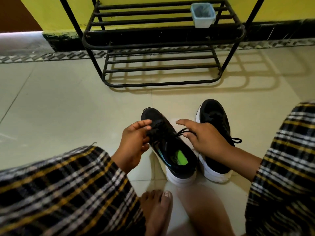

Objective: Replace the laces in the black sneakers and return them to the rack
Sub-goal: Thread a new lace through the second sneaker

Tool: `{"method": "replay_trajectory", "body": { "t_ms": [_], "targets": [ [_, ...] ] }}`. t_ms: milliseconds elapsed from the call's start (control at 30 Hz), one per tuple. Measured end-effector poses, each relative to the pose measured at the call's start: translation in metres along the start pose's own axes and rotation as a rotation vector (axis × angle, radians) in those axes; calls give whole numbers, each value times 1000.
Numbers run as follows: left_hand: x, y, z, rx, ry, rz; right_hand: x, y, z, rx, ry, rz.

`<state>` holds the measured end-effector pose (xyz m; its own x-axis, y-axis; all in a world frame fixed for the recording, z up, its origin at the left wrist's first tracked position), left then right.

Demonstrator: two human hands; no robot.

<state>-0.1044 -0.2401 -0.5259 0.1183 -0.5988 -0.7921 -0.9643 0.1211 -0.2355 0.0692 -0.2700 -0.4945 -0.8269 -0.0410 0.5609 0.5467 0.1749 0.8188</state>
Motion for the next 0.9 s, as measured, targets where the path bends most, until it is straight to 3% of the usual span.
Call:
{"method": "replay_trajectory", "body": {
  "t_ms": [67,333,400,467,533,600,700,833,900],
  "targets": [
    [3,10,1,-45,12,54,-14,-3,-1,-10,-81,208],
    [0,19,-2,-146,70,36,-37,-6,-4,-19,-258,552],
    [0,24,-1,-138,111,176,-34,-2,-3,5,-249,624],
    [1,23,-3,-56,159,483,-38,14,-2,-49,-236,640],
    [20,15,-6,122,279,749,-51,36,-5,-187,-255,587],
    [38,2,-13,273,353,867,-74,57,-17,-360,-352,515],
    [43,-21,-15,362,248,967,-114,67,-38,-511,-578,530],
    [35,-35,-7,365,186,1056,-149,45,-61,-269,-864,553],
    [35,-35,1,342,179,1138,-152,36,-70,-116,-916,572]
  ]
}}
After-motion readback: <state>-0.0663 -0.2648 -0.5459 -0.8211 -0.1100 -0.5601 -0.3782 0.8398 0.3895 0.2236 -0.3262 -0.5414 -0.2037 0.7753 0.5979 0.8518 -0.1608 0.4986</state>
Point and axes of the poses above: each hand's wrist, its own z-axis towards the middle knuckle, its own y-axis out of the back of the hand, x = y × z, the point moved 8 cm from there along z, towards the middle knuckle, and after that the axes turned 7 degrees about x, right-handed, at the moved point
